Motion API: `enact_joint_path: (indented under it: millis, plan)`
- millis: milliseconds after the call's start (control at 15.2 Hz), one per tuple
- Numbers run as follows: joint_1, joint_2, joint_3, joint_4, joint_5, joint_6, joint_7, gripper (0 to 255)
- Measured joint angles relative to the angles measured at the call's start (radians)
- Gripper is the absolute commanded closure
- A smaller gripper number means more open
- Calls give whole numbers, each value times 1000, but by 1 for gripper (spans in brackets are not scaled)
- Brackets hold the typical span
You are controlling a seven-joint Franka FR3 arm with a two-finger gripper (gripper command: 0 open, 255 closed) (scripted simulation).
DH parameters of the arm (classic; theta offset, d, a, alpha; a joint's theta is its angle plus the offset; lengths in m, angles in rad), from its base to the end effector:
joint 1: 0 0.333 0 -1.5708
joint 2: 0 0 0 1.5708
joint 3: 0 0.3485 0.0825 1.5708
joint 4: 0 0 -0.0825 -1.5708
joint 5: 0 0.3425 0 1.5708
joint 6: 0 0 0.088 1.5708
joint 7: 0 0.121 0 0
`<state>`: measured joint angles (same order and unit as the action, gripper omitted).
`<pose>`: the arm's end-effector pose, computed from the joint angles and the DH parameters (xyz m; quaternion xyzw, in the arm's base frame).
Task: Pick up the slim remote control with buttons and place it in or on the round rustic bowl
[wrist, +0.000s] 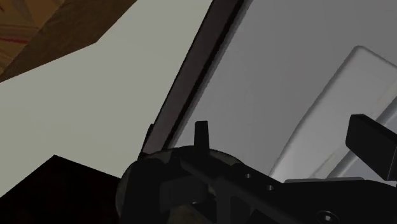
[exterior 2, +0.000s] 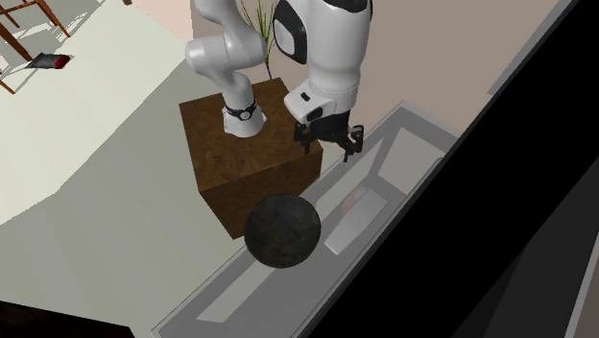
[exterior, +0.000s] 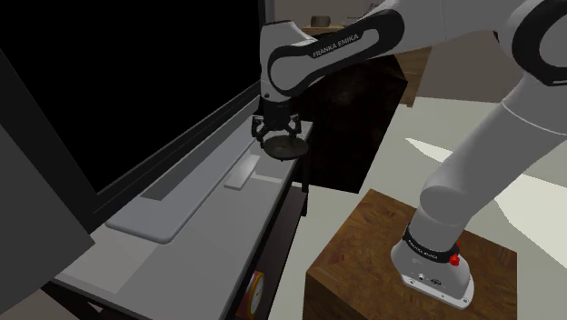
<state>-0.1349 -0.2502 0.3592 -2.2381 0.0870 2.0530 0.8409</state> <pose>0.4243 0.1135 0.5051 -0.9452 0.3254 -0.0244 0.0090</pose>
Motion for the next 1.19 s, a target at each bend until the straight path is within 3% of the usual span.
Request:
enact_joint_path:
  millis: [396,792,924,1188]
  plan:
    - [-18,257,58,155,-99,59,320,0]
    - [17,529,35,371,-206,67,602,0]
    - [29,556,28,410,-219,4,648,0]
    - [36,602,20,420,-239,27,672,0]
